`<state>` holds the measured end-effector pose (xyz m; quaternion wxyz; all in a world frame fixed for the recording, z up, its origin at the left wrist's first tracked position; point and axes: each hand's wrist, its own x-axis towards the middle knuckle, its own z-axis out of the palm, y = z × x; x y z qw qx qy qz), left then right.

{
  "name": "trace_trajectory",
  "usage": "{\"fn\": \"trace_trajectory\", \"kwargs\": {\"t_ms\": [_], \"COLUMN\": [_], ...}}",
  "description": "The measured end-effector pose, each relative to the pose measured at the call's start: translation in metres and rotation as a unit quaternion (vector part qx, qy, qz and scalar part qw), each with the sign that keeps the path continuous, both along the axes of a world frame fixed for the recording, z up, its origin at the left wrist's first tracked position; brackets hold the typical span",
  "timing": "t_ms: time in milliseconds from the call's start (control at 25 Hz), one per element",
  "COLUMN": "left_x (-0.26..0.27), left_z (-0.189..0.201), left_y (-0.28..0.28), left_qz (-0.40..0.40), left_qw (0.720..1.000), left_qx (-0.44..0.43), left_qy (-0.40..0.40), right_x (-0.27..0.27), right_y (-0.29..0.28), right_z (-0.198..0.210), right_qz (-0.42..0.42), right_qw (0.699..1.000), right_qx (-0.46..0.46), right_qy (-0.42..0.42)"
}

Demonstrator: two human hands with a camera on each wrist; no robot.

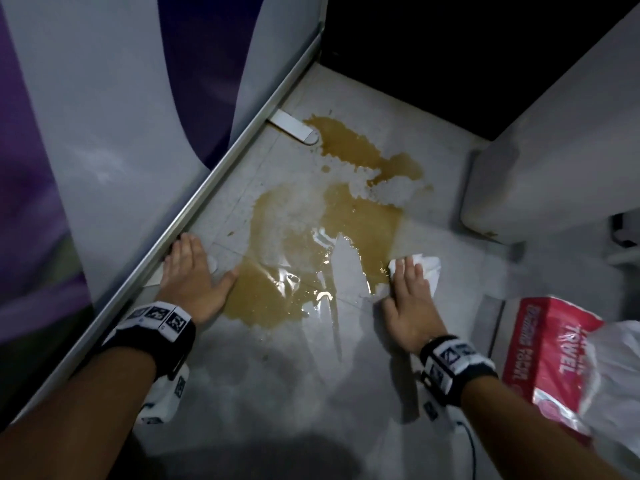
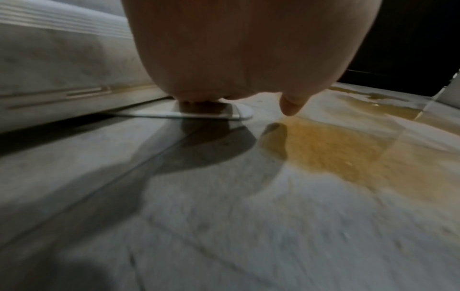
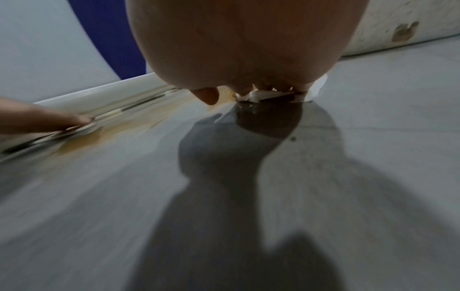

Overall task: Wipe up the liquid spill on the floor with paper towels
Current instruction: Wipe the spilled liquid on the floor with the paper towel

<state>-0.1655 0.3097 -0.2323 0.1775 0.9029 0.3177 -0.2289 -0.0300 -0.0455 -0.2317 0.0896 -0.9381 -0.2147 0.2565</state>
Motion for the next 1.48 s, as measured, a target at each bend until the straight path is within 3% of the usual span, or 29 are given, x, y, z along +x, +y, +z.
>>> {"fn": "trace_trajectory", "kwargs": {"t_ms": [160,320,440,600,720,840,1040,1160,1320,1480], "left_x": [-0.024,-0.037,-0.043,-0.041,-0.039,-0.037,-0.034,-0.033,-0.033,-0.032], "left_z": [-0.016,-0.020,-0.024,-0.022,-0.022,-0.017,-0.004,0.000,0.008,0.015], "left_y": [-0.018,-0.025,-0.021,-0.017,-0.012,-0.011,-0.008,-0.006,-0.004,-0.003], "left_qz": [0.036,0.064,0.053,0.048,0.057,0.063,0.067,0.064,0.062,0.054], "left_qw": [0.991,0.987,0.986,0.992,0.993,0.995,0.996,0.996,0.997,0.998], "left_qx": [0.100,0.127,0.135,0.100,0.090,0.069,0.049,0.050,0.025,0.019], "left_qy": [-0.082,-0.075,-0.081,-0.058,-0.052,-0.024,0.003,0.020,0.035,0.025], "right_x": [-0.031,-0.013,0.050,0.152,0.170,0.151,0.092,0.075,0.042,-0.003], "right_y": [-0.011,0.004,0.024,0.049,0.069,0.077,0.088,0.053,0.026,0.019], "right_z": [0.005,-0.002,-0.008,-0.023,-0.019,-0.007,-0.004,-0.003,0.002,-0.001], "right_qz": [0.025,-0.027,-0.115,-0.164,-0.173,-0.142,0.025,0.128,0.123,0.050], "right_qw": [0.999,0.999,0.993,0.986,0.983,0.989,1.000,0.991,0.991,0.998], "right_qx": [-0.039,-0.018,0.013,-0.035,-0.059,-0.033,0.010,-0.038,-0.055,-0.021], "right_qy": [0.017,-0.001,0.001,-0.007,-0.021,-0.021,-0.012,-0.019,-0.029,-0.034]}}
